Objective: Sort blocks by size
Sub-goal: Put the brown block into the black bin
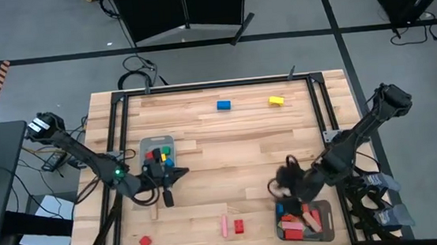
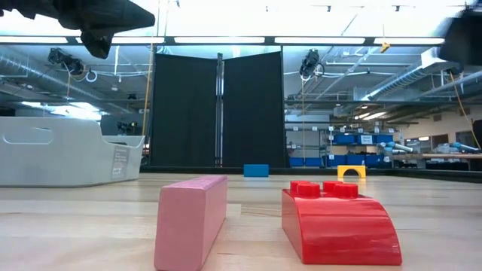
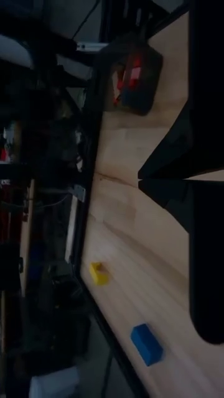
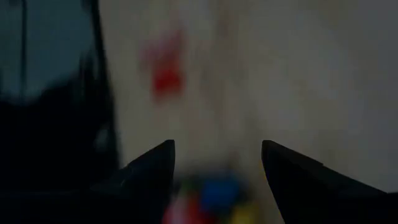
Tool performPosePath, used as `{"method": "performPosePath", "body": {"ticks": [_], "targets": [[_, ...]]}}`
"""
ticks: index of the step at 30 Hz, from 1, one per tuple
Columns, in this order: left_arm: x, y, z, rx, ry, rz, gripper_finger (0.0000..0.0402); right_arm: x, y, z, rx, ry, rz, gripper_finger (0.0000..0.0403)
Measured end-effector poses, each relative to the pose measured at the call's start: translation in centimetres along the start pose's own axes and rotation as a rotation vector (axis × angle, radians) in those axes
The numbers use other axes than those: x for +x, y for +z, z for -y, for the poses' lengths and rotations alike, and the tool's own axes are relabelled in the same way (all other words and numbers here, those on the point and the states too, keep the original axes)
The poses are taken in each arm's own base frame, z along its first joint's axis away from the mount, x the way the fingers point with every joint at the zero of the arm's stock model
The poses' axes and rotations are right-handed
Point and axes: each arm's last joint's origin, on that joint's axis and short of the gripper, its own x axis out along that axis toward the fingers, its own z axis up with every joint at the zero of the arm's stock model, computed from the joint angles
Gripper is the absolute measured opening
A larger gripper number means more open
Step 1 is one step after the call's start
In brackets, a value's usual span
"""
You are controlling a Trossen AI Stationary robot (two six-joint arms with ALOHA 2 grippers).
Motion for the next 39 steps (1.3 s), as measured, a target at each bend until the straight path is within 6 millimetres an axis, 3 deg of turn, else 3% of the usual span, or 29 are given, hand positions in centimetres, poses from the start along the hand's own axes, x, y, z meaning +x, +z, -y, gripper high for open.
{"method": "performPosePath", "body": {"ticks": [8,12,15,21,27,33,39], "targets": [[0.8,-0.6,-1.0,-0.07,0.065,-0.048,0.0035,-2.2,7.1,0.6,-0.348,-0.223,0.677,0.0243],[0.7,-0.2,-0.6,-0.084,0.051,-0.042,0.0087,-2.8,10.4,1.4,-0.454,-0.246,0.815,0.0246],[0.3,0.5,0.2,-0.102,0.009,-0.053,0.0124,-2.7,11.7,2.6,-0.505,-0.228,0.8,0.0247],[-0.6,2.1,1.5,-0.147,0.073,-0.2,0.0128,-1.4,11.9,5.4,-0.527,-0.235,0.771,0.0245],[-2.0,2.9,2.1,-0.272,0.151,-0.529,0.0099,-1.2,12.0,7.0,-0.527,-0.175,0.837,0.0248],[-3.0,0.1,3.7,-0.457,0.221,-0.916,0.0105,-1.6,11.9,7.0,-0.528,-0.165,0.842,0.0246],[-4.3,-2.5,5.8,-0.553,0.288,-1.154,0.0137,-1.6,11.9,6.9,-0.531,-0.163,0.844,0.0245]]}}
